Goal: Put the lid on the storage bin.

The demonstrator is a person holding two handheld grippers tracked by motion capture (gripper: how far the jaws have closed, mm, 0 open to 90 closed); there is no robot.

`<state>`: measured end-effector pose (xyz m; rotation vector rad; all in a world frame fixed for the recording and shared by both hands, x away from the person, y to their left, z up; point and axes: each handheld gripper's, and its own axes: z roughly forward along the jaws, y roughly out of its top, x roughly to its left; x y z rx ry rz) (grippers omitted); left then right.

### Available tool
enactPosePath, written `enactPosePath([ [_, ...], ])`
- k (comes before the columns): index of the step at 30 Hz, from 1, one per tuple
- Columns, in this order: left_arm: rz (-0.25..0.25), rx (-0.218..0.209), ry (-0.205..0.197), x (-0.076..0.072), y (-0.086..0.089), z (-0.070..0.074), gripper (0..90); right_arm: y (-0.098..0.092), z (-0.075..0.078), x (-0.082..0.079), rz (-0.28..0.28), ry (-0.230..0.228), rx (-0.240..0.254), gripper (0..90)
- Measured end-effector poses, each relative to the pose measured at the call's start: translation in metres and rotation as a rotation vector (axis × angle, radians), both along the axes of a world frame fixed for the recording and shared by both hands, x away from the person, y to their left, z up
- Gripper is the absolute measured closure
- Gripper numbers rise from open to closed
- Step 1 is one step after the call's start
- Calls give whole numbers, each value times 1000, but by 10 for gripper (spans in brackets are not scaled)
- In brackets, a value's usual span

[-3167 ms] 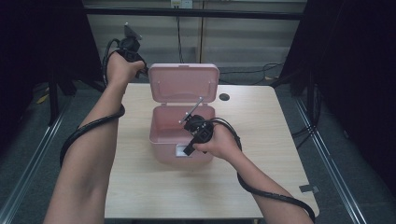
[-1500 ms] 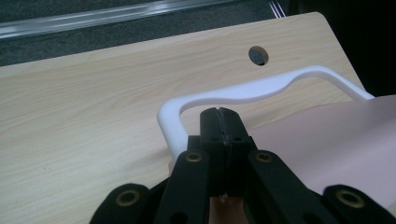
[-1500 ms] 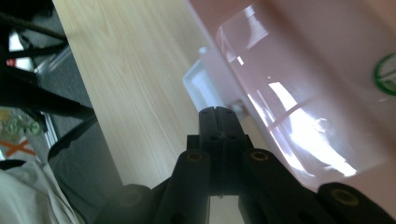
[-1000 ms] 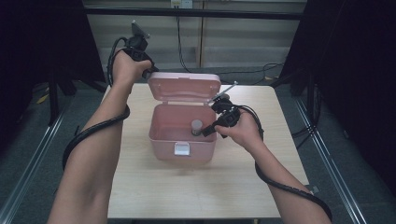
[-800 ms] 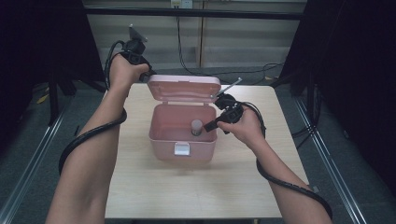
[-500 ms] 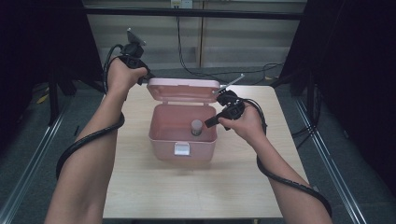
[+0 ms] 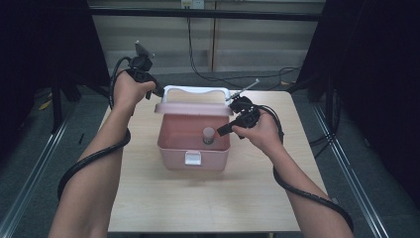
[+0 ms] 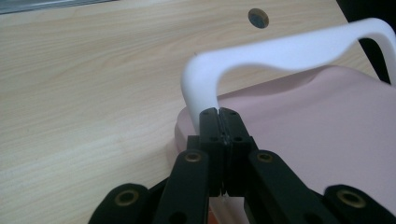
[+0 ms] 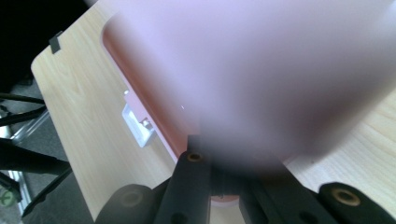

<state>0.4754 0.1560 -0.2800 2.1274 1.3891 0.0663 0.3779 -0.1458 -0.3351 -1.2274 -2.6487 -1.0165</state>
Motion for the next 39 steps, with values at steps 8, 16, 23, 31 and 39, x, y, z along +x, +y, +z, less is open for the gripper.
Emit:
enactPosePath([
  [8,2,-5,-10,-7,6,-5,850,-3,-6,-5,2,2,6,900],
  [16,17,-11,-64,-15,12,-6,678,-3,-8,-10,11,-5,5,900],
  [23,36,-8,-84,-20,17,-15,560,-5,-10,-15,15,-11,3,900],
  [31,49,-12,-124,-26,26,-25,407,-11,-16,-22,8,-8,2,900],
  [39,75,-27,-126,-32,37,-39,348,-13,-22,-27,10,-3,1,900],
])
